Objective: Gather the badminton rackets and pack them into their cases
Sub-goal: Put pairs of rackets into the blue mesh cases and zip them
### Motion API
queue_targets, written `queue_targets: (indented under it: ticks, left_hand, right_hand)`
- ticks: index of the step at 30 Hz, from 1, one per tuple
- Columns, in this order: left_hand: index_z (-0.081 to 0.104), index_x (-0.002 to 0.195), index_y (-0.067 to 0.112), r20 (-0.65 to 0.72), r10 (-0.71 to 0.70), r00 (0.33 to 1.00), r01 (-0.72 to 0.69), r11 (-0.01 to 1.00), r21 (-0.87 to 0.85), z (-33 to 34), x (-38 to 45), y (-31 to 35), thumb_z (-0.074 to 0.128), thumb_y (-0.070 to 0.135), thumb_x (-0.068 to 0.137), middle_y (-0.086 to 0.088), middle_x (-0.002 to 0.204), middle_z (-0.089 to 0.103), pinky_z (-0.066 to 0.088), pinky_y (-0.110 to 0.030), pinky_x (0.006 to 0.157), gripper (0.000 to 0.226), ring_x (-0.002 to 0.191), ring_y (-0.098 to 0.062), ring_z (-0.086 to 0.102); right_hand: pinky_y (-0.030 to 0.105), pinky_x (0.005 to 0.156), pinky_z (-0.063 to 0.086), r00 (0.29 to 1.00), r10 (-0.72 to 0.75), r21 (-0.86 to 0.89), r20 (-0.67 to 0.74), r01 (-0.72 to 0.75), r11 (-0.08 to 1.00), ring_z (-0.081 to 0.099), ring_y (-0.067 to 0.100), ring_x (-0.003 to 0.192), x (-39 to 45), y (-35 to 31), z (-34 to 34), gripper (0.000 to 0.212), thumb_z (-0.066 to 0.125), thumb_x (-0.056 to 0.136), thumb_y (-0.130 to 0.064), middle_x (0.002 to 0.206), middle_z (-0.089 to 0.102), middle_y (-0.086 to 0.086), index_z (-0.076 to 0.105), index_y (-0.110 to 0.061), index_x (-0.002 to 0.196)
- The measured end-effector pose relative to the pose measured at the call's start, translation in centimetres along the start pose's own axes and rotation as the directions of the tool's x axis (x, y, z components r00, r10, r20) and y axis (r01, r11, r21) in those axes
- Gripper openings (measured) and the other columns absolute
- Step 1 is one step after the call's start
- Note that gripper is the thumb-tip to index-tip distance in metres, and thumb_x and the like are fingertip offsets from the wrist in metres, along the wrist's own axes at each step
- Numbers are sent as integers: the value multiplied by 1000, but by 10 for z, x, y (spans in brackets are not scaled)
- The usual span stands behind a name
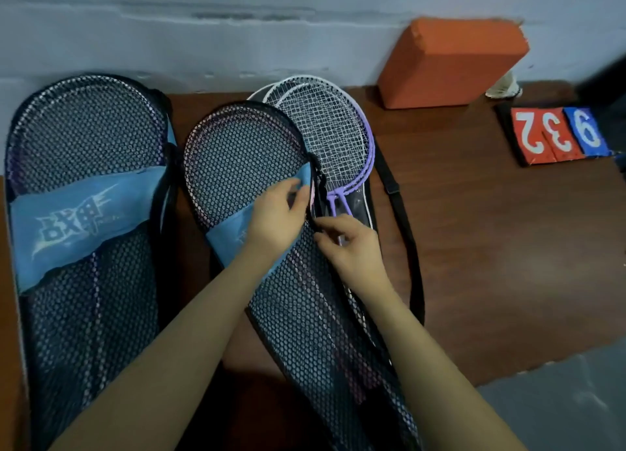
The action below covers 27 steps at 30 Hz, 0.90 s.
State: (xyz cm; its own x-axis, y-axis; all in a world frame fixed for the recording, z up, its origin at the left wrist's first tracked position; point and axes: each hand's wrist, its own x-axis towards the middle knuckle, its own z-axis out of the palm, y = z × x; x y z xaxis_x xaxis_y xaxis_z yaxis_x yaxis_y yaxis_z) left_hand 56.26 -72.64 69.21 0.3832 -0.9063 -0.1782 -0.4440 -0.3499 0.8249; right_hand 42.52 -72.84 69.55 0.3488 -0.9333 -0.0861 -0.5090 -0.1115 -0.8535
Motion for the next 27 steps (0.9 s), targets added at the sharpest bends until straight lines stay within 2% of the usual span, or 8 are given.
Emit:
queue_targets:
  ticks: [2,4,10,12,15,19,23,27]
  left_hand:
    - [59,117,10,-15,-14,1000,13,997,-77,-3,-1,12,54,28,92,3,92,63,46,-25,82,32,87,-11,60]
    - [60,114,14,-30,-12,999,9,995,-100,-6,-2,18,61,29,87,7,85,61,47,-22,76,31,80,-9,60]
    - [61,115,9,-87,-96,992,74,972,-223,-14,-3,25,60,10,86,3,94,62,46,-16,80,29,85,-8,59]
    - [62,115,9,-97,-96,991,68,964,-257,-21,-3,26,59,6,86,1,97,63,47,-11,77,29,87,-7,59]
    - [63,113,9,-105,-86,991,47,942,-331,-30,-8,28,61,5,85,-3,98,66,52,-21,82,28,88,-11,63]
    - [65,107,6,-138,-23,990,-35,914,-404,-43,-16,38,61,-3,83,2,86,66,50,-11,72,26,72,3,61]
    - [64,109,5,-181,13,983,-87,908,-409,-54,-22,43,61,-6,82,12,85,63,46,-5,70,29,69,10,59]
    - [64,109,6,-209,23,978,-119,881,-459,-61,-28,52,62,-7,81,11,87,64,47,-7,72,31,70,8,59]
  right_hand:
    - [10,68,43,996,74,150,51,-81,985,54,1,69,3,-7,-9,22,67,78,5,79,62,-1,70,-1,99]
    - [11,66,42,995,56,194,88,-72,978,54,4,68,2,-9,-14,20,69,77,5,76,62,1,71,-1,96]
    - [14,68,42,984,-12,176,175,-20,984,54,3,68,6,-17,-26,15,69,80,1,79,67,8,73,-7,93]
    - [20,74,47,993,12,225,119,-39,973,61,9,77,15,-19,-30,16,65,84,-1,83,68,1,72,-11,93]
    - [27,83,48,998,14,112,63,-21,993,62,16,93,33,-27,-32,20,60,88,-6,99,68,3,69,-12,105]
    - [12,80,41,992,-107,-59,59,111,992,56,15,94,55,-49,-25,28,54,90,-7,105,63,9,63,-7,117]
    - [21,82,42,970,-198,-90,-138,187,978,57,20,91,71,-73,-25,26,54,87,-1,102,62,12,64,-2,110]
    - [13,86,40,966,-225,-58,-127,220,974,57,19,99,77,-86,-31,32,53,85,4,109,63,12,62,-1,115]
